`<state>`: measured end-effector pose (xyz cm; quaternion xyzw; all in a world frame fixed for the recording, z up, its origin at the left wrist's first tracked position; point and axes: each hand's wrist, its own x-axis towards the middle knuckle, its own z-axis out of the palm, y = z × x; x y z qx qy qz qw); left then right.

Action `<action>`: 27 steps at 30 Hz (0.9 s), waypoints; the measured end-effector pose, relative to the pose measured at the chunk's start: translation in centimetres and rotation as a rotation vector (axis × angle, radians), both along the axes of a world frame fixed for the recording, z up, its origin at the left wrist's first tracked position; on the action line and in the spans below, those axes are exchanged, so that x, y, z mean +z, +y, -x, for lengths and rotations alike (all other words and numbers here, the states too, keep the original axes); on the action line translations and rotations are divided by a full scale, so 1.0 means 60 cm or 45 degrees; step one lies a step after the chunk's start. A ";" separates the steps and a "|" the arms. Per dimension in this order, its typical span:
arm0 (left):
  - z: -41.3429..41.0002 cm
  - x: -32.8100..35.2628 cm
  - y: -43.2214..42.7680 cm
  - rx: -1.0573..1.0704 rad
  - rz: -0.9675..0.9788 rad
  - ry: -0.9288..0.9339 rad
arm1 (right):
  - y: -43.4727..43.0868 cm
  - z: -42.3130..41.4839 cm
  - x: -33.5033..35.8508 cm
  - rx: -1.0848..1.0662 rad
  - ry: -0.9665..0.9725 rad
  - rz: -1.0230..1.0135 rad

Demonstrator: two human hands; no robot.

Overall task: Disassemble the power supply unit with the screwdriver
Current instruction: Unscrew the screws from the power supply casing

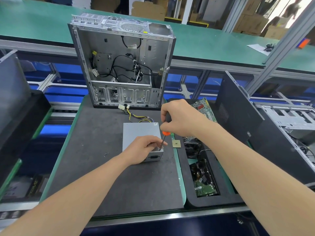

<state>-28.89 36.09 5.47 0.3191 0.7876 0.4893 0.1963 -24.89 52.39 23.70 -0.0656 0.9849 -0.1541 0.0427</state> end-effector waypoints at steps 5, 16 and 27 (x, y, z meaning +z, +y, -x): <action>0.001 -0.003 0.001 0.008 -0.015 0.007 | -0.001 0.001 -0.004 -0.017 0.013 -0.011; -0.006 0.031 0.023 -0.024 -0.272 -0.239 | -0.023 0.005 0.003 0.140 -0.053 -0.166; -0.006 0.016 0.028 -0.007 -0.270 -0.261 | -0.049 0.032 -0.005 -0.125 0.016 -0.436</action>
